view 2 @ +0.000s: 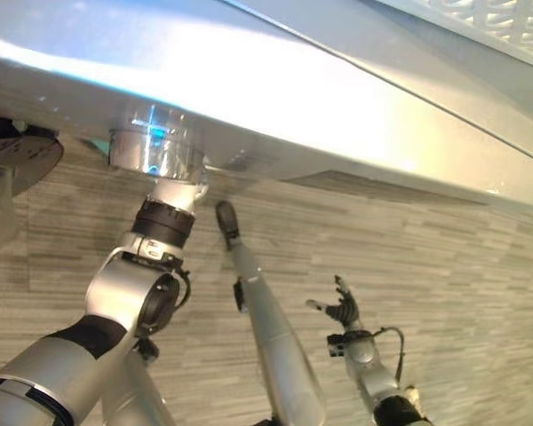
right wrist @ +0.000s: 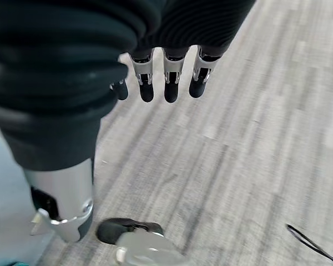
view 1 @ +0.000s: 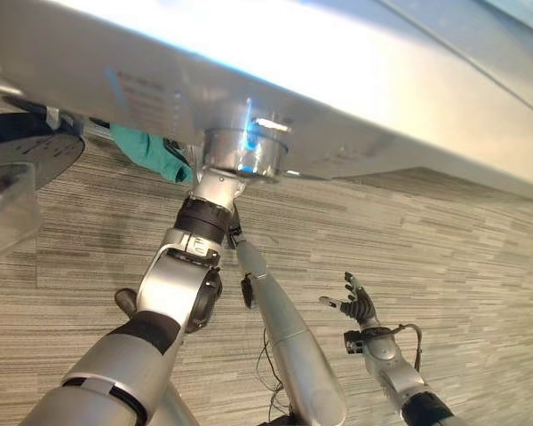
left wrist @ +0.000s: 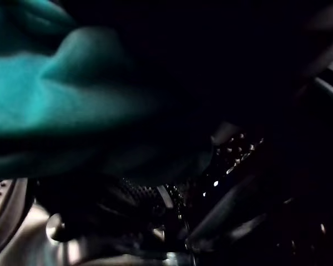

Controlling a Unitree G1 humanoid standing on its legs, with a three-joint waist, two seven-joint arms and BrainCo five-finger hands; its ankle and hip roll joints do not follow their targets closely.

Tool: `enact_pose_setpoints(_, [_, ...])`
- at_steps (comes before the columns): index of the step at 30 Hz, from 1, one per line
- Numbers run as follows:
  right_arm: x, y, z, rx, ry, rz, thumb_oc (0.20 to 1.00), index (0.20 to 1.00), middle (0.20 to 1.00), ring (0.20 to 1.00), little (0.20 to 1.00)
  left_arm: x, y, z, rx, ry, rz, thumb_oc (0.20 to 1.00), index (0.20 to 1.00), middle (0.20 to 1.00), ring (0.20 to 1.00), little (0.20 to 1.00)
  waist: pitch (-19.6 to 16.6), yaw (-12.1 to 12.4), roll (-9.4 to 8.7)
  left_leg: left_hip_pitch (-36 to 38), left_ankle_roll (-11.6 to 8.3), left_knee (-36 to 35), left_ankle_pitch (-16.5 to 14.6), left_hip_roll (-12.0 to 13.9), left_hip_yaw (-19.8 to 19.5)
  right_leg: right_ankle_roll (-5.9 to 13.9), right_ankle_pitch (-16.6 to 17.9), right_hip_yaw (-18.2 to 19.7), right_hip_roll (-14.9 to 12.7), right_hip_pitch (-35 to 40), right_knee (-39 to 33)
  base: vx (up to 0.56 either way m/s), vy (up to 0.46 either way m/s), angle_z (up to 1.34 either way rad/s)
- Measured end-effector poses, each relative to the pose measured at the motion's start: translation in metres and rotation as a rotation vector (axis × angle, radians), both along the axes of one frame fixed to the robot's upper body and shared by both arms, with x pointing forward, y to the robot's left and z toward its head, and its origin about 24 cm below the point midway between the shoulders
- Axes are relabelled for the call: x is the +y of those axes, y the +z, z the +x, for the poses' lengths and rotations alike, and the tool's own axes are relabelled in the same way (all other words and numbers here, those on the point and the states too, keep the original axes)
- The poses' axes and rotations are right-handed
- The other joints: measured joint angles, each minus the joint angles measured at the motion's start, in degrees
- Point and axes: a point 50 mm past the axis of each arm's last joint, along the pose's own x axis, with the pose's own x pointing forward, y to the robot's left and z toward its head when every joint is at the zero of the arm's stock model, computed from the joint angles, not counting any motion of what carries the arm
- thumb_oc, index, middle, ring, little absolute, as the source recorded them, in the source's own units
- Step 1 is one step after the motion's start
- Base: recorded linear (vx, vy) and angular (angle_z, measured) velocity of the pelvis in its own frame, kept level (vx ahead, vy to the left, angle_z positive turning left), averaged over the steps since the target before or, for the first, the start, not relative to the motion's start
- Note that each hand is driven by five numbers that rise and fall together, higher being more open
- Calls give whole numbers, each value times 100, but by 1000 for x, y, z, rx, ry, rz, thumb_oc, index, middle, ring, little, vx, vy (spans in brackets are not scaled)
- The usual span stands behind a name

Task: Grab the laundry basket,head to the washer,open it,put in the laundry and shut it.

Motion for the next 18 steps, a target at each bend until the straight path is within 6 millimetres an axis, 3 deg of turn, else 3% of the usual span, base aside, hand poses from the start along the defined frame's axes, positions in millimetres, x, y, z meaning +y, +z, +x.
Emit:
enact_pose_setpoints(1, [0, -1, 0, 3, 0, 1, 1000, 1000, 1000, 1000, 1000, -3, -2, 0, 5, -5, 15, 200, 200, 200, 200, 200, 10, 30, 15, 54, -5, -92, 41, -23, 13, -6, -6, 0, -15, 9, 0, -9, -13, 12])
enact_pose_setpoints(2, [3, -1, 0, 2, 13, 3, 1000, 1000, 1000, 1000, 1000, -7, -3, 1, 18, -10, 75, 1000, 1000, 1000, 1000, 1000, 13, 93, 21, 154, -10, -239, 113, -57, 64, -7, -6, 5, -30, 21, 7, -7, -11, 5])
enact_pose_setpoints(3, [4, 0, 0, 0, 17, 4, 1000, 1000, 1000, 1000, 1000, -7, -4, 2, 23, -11, 103, 1000, 1000, 1000, 1000, 1000, 14, 104, 22, 202, -17, -291, 135, -66, 79, -7, -6, 0, -39, 43, 7, -15, 0, 4])
enact_pose_setpoints(5, [3, 1, 1, -4, 17, 1, 1000, 1000, 1000, 1000, 1000, -4, -20, 11, 99, 21, 411, 1000, 1000, 1000, 1000, 1000, 20, 207, 48, 378, 4, -375, 175, -113, 103, -22, -19, -19, -79, 198, 4, -16, 6, 5])
enact_pose_setpoints(7, [-8, 5, 3, -19, -3, -13, 1000, 1000, 1000, 1000, 1000, -18, -48, 23, 178, 30, 1123, 1000, 1000, 1000, 1000, 1000, -20, 223, 131, 534, 21, -473, 201, -174, 96, -8, -60, -27, -142, 345, -4, -5, 8, 19])
enact_pose_setpoints(8, [-19, 11, 6, -44, -34, -23, 1000, 1000, 1000, 1000, 1000, -34, -59, 26, 186, 1, 1485, 1000, 1000, 1000, 1000, 1000, -68, 230, 226, 510, 37, -469, 216, -264, 4, 40, -98, -45, -195, 362, -8, 8, -5, 30])
enact_pose_setpoints(10, [-26, 15, 9, -61, -63, -22, 1000, 1000, 1000, 1000, 1000, -52, -60, 24, 143, -22, 1713, 1000, 1000, 1000, 1000, 1000, -99, 300, 288, 458, 50, -459, 210, -304, -38, 77, -167, -63, -243, 358, -16, 9, 2, 18])
enact_pose_setpoints(11, [-28, 16, 10, -64, -62, -25, 1000, 1000, 1000, 1000, 1000, -61, -59, 24, 107, 7, 1910, 1000, 1000, 1000, 1000, 1000, -126, 379, 337, 398, 83, -447, 206, -310, -45, 84, -170, -70, -295, 332, -11, -2, 25, 19])
enact_pose_setpoints(12, [-33, 17, 10, -58, -59, -38, 1000, 1000, 1000, 1000, 1000, -77, -53, 22, 28, 89, 2230, 1000, 1000, 1000, 1000, 1000, -184, 373, 449, 241, 120, -449, 235, -340, -140, 84, -171, -136, -321, 229, -6, -4, 20, 20])
enact_pose_setpoints(13, [-35, 18, 12, -58, -61, -40, 1000, 1000, 1000, 1000, 1000, -85, -48, 21, -13, 144, 2362, 1000, 1000, 1000, 1000, 1000, -220, 398, 516, 150, 121, -456, 256, -345, -178, 82, -166, -157, -351, 170, -11, -16, 25, 16])
enact_pose_setpoints(15, [-33, 23, 20, -70, -47, -36, 1000, 1000, 1000, 1000, 1000, -91, -41, 21, -12, 197, 2461, 1000, 1000, 1000, 1000, 1000, -221, 431, 517, 133, 75, -479, 294, -326, -175, 30, -91, -174, -318, 134, -10, -11, 4, -2])
enact_pose_setpoints(18, [-32, 27, 24, -81, -34, -31, 1000, 1000, 1000, 1000, 1000, -101, -40, 18, -31, 186, 2501, 1000, 1000, 1000, 1000, 1000, -221, 452, 517, 144, 63, -567, 347, -319, -194, 28, -92, -210, -323, 123, -10, -2, -1, 3])
